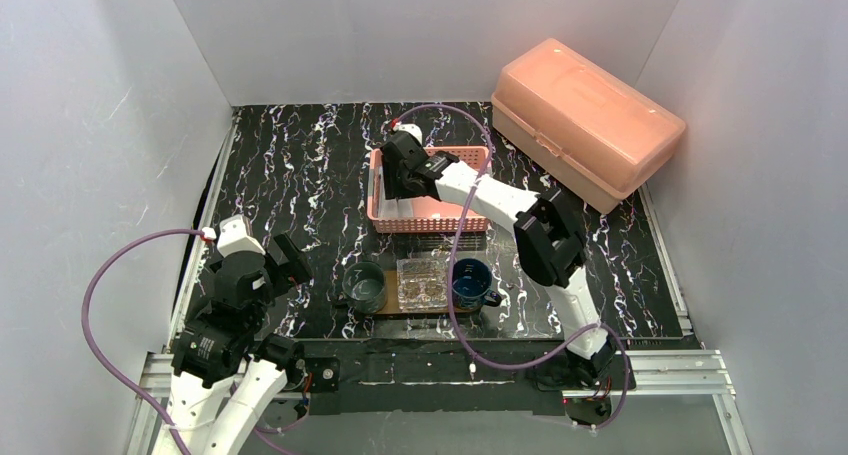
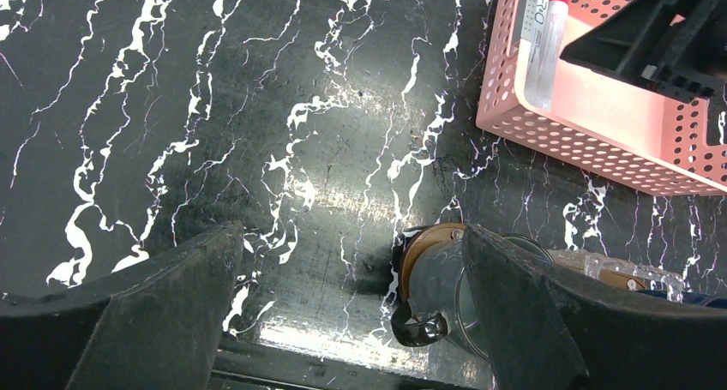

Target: Prepare toiletry sets of a toothbrush and toothpaste on the tray

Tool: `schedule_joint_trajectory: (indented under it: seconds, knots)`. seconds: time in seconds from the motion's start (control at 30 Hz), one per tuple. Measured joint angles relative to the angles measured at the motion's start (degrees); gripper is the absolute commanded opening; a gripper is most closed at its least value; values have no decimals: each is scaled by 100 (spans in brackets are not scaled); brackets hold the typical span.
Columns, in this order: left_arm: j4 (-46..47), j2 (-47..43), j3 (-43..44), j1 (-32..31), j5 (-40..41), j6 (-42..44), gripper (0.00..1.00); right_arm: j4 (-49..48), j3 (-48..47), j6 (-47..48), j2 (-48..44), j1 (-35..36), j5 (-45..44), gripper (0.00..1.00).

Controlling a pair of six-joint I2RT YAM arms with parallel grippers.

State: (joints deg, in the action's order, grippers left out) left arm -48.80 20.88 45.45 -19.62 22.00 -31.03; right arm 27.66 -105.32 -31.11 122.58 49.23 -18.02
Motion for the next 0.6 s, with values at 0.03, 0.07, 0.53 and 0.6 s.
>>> schedule_joint_trajectory:
  seconds: [0.03,0.07,0.53,0.6]
  knots:
    - [2,0,0,0,0,0,99,-33,-79,-2,94,-37,31,59]
    - [7,0,0,0,0,2,99,-70,-170,-4,205,-55,70,59]
    - [42,0,0,0,2,17,99,-299,-881,-35,1027,-304,433,59]
    - [42,0,0,0,2,17,99,-313,-975,-42,1106,-313,470,59]
